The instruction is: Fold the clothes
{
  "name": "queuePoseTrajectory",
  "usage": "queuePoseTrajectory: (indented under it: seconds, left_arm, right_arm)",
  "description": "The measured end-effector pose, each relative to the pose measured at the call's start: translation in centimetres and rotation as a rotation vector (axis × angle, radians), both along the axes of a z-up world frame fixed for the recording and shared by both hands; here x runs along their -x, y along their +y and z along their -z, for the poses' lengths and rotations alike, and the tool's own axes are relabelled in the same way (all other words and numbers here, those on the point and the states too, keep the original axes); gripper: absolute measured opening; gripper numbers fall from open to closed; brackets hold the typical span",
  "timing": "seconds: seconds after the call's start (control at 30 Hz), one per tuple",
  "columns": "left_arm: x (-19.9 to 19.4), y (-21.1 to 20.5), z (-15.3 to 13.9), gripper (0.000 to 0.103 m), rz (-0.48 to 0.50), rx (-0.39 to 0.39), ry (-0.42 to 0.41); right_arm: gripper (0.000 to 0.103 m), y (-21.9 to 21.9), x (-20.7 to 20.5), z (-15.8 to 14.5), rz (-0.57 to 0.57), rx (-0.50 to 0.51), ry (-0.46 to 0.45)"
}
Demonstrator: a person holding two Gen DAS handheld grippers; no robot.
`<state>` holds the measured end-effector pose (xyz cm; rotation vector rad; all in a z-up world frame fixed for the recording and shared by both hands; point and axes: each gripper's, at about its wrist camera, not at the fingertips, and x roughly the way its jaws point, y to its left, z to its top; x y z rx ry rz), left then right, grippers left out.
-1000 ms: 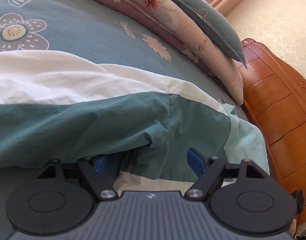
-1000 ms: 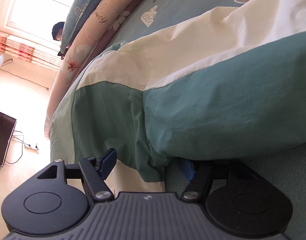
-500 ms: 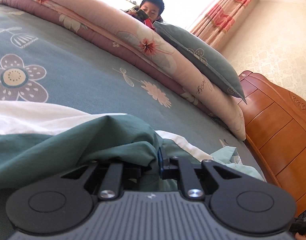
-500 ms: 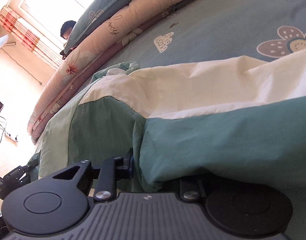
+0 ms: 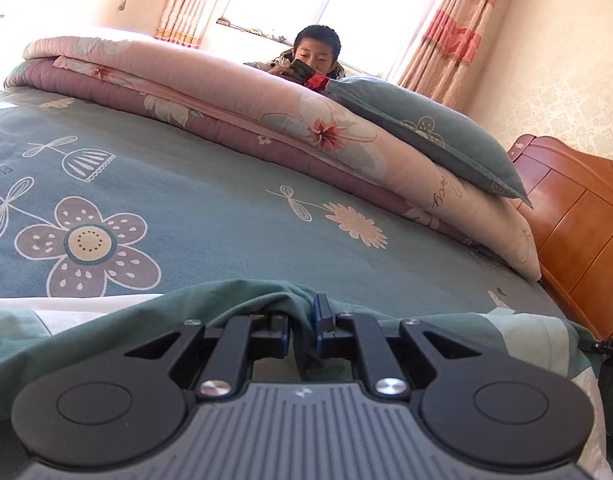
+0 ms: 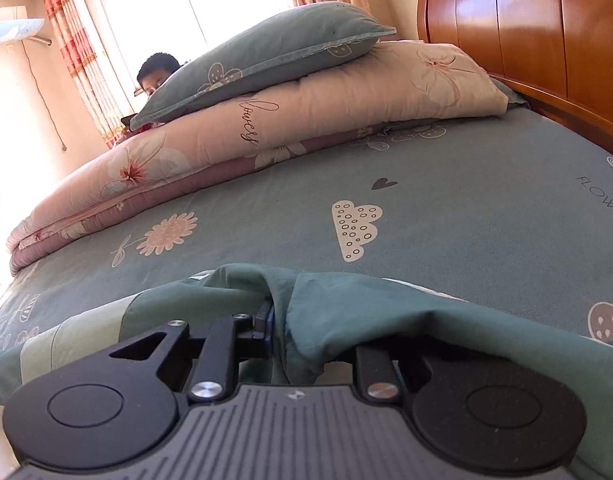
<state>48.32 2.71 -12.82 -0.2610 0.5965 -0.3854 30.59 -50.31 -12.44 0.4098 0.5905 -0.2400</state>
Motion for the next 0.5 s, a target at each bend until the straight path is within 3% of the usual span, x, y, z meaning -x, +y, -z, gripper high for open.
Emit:
queuePoseTrajectory:
  seconds: [0.07,0.2,0.33,0.43,0.5]
  left_arm:
    - [-2.5,-1.6,2.2,0.011,-0.022,-0.049,0.028]
    - [-4.8,-3.9,5.4,0.015,-0.005,-0.139,0.092]
    - [-3.6,-4.2,5.0,0.016,0.048,-0.231,0.057]
    - [-2.1,-3.7,3.5,0.020,0.093,-0.293,0.045]
    - [-0.7,-3.3,2.3,0.031,0.119,-0.332,0.057]
  right_arm:
    - [0.025,-0.2,-1.3,2.2,0.000,0.008,0.040]
    - [0.037,-0.8,-2.0,5.3,-0.001,-0.039,0.072]
    - [0.048,-1.2,-0.9,5.2,-0.011,-0.093,0.094]
    - [0.055,-0.7,0.7,4.0,-0.027,-0.080,0.124]
    - [0.056,0.0,2.2,2.8,-0.056,-0.056,0.147]
